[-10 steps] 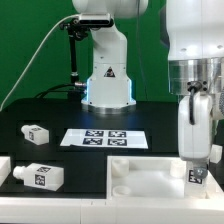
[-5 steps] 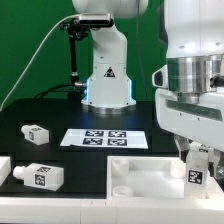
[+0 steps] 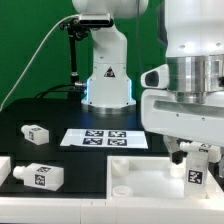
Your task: Assemble one leg
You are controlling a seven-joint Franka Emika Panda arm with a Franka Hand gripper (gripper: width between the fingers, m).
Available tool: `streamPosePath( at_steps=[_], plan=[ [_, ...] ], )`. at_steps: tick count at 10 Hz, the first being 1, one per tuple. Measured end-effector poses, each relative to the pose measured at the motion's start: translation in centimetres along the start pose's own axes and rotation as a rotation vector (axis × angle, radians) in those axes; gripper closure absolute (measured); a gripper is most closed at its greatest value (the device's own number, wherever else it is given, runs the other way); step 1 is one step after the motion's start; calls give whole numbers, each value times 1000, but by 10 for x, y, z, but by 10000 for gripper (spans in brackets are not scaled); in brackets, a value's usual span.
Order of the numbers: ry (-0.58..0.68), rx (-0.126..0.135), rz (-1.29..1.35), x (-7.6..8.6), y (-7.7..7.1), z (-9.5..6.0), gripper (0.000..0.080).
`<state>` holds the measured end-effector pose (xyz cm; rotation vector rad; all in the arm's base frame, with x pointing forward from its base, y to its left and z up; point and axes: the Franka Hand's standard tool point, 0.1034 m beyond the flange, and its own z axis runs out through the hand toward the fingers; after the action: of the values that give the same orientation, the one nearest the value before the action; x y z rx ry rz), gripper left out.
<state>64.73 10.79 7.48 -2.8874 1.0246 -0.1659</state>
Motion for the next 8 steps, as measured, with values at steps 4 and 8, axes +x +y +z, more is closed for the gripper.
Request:
streamPosePath(
  at_steps=[4, 8],
  plan=[
    [53, 20, -79, 5, 0, 2, 388],
    [49, 19, 205, 7, 6, 2, 509]
  ],
)
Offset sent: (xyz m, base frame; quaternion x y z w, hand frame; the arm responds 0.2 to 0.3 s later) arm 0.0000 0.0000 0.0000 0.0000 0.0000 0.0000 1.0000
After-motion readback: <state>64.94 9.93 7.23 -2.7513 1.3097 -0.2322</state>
